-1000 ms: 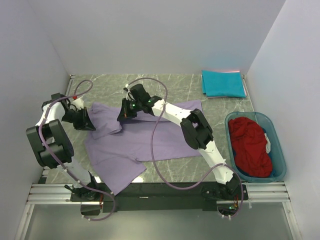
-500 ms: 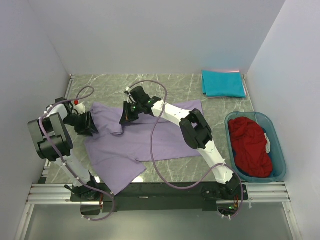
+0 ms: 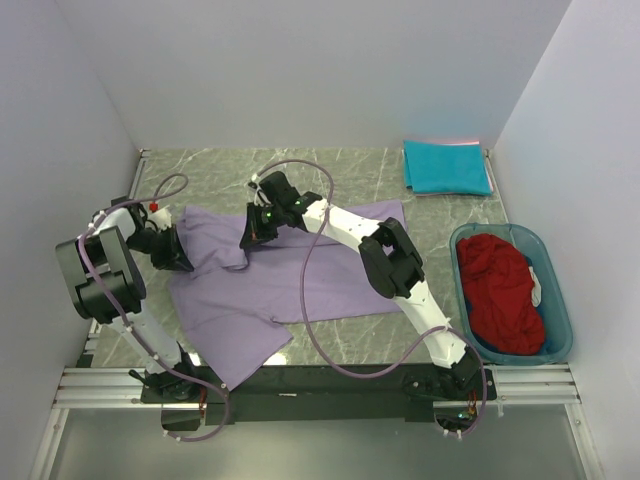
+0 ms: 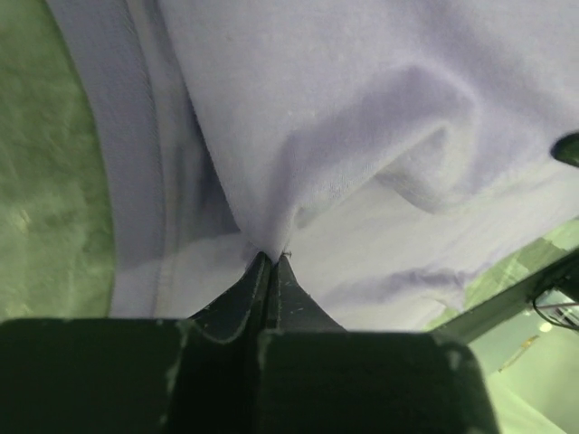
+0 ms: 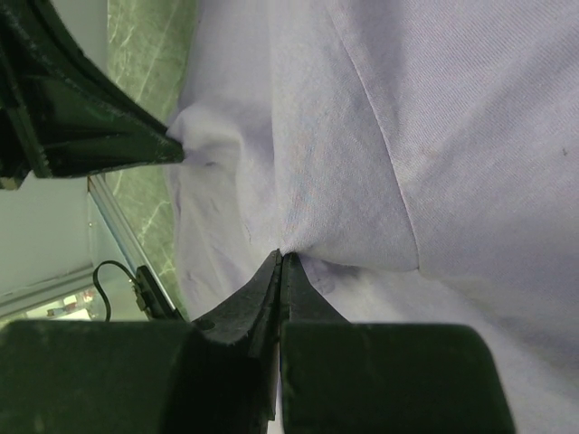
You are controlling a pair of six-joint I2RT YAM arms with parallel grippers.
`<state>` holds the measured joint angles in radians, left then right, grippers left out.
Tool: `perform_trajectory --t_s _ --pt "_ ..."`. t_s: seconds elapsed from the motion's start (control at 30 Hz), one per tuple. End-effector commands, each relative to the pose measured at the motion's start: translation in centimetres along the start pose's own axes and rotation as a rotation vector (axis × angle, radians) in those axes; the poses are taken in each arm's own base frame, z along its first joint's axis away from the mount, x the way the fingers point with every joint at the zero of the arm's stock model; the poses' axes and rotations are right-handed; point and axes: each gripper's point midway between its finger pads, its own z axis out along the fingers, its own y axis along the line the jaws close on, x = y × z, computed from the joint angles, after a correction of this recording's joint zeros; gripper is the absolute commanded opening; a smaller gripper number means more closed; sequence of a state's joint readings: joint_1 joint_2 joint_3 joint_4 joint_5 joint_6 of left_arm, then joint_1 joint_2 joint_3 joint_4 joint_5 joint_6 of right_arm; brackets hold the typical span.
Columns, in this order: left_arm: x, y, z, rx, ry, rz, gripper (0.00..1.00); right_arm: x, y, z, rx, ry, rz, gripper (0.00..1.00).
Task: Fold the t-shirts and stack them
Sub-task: Fold the tshirt
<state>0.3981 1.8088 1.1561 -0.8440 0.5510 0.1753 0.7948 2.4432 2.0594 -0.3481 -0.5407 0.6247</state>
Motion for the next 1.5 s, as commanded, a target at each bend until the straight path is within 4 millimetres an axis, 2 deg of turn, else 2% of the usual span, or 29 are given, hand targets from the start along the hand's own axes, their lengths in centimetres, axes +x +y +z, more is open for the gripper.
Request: perform_trajectory --t_s 0.0,0.23,0.63,1.0,1.17,1.3,1.47 --pt "-0.5 -2.1 -2.8 0.019 -0.042 0.032 0.01 -1.6 1.6 -0.9 -0.018 -0.040 -0.052 0.00" --pt "0.6 -3.1 -4.3 0.019 -0.032 0.002 0.01 -1.6 1.6 -1.5 0.001 -0.036 -0.057 0.00" --pt "2.3 -1.2 -2.2 -0.017 0.070 -0.064 0.01 -0.9 0.2 -1.1 0.071 0.001 -0.101 0.00" --pt "3.0 -1.1 -2.5 -0.031 0.144 0.020 0.01 0.7 -0.2 0.1 0.098 0.046 -0.132 0.00" --pt "4.5 -1.3 -2.9 -0.022 0.202 0.064 0.01 0.7 -0.1 0.1 0.112 0.039 -0.160 0.00" --pt "6.6 -1.3 -1.9 0.007 0.273 0.068 0.01 0.3 -0.1 0.0 0.128 0.022 -0.176 0.00" --pt "7.0 -0.9 -1.3 0.004 0.281 0.059 0.01 0.4 -0.3 -0.2 0.140 0.027 -0.186 0.00"
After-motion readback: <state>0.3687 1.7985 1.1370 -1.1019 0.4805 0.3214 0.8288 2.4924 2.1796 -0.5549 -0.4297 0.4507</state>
